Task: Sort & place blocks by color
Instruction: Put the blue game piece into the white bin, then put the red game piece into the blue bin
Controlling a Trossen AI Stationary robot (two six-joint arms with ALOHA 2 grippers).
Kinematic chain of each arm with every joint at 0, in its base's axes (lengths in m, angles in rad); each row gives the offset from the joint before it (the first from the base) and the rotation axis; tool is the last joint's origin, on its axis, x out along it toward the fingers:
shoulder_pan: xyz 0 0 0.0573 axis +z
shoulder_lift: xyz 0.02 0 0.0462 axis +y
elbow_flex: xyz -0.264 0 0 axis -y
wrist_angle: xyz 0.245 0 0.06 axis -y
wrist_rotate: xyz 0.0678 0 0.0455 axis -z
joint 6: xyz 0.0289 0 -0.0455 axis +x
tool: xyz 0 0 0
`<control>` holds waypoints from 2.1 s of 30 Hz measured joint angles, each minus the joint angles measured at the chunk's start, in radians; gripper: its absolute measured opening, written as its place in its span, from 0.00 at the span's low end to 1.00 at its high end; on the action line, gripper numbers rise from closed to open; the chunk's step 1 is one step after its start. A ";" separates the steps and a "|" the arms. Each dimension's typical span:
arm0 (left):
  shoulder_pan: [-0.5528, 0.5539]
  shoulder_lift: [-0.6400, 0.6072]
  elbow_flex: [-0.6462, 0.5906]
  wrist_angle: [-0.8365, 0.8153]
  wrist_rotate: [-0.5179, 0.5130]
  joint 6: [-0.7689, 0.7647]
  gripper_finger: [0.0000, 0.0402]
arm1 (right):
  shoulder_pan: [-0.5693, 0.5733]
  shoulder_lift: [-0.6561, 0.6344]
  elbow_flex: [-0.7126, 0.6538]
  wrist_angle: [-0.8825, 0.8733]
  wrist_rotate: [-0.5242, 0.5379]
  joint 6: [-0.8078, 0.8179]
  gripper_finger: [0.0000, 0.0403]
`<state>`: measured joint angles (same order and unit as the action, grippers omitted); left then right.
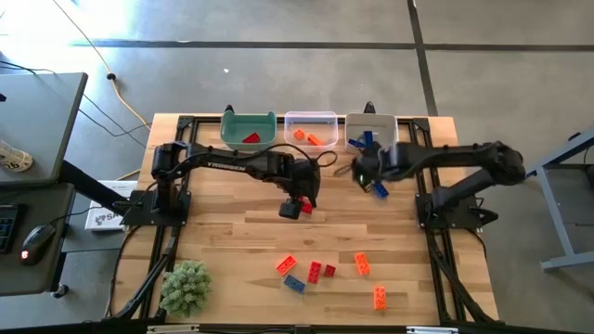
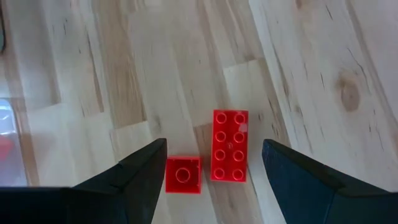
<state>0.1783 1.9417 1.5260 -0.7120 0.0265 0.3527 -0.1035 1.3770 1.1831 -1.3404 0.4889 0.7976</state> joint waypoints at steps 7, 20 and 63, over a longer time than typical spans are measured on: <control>0.000 0.000 -0.028 0.031 0.000 0.000 0.63 | -0.240 -0.016 0.000 0.084 -0.048 -0.267 0.29; -0.002 0.019 -0.029 0.078 0.023 -0.006 0.63 | -0.618 -0.005 0.000 0.333 -0.259 -0.573 0.29; -0.024 0.195 -0.028 0.090 -0.006 -0.002 0.27 | -0.767 0.245 -0.001 0.429 -0.392 -0.694 0.51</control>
<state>0.1546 2.1365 1.4982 -0.6225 0.0203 0.3511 -0.8703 1.6216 1.1820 -0.9119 0.0965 0.1036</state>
